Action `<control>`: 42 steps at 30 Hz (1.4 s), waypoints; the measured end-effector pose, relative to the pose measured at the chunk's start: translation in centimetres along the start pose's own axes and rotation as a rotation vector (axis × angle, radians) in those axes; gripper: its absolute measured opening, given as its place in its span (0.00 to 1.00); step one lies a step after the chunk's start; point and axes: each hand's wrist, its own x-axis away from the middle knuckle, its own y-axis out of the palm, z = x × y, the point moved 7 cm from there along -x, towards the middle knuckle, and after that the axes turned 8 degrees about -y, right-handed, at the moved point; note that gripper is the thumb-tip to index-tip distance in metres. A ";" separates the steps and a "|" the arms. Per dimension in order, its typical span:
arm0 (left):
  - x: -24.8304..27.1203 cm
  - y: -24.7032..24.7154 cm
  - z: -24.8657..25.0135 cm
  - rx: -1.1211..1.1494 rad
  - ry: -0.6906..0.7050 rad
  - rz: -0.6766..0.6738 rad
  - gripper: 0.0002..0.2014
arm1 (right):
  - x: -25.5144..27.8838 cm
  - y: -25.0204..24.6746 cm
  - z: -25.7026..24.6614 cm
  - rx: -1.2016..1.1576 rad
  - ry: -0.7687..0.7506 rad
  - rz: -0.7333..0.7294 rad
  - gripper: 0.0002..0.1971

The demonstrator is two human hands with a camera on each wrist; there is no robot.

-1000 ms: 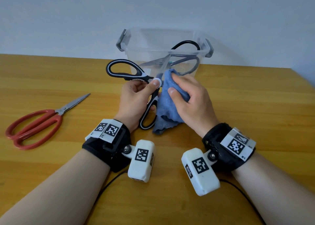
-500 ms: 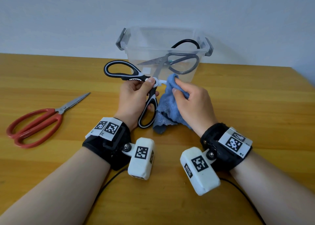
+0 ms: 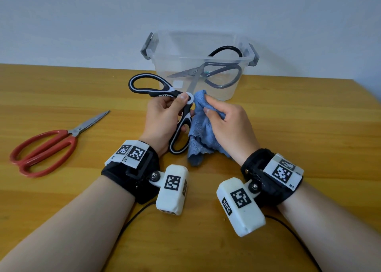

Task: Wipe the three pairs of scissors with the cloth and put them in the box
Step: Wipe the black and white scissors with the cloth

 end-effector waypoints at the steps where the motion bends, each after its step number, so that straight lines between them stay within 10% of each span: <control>1: -0.1 0.0 0.0 -0.002 -0.002 0.008 0.12 | 0.0 -0.2 0.3 -0.003 0.000 0.023 0.19; 42: -0.2 -0.6 0.0 0.068 -0.013 0.072 0.08 | -0.2 -1.3 0.7 -0.125 0.056 0.115 0.19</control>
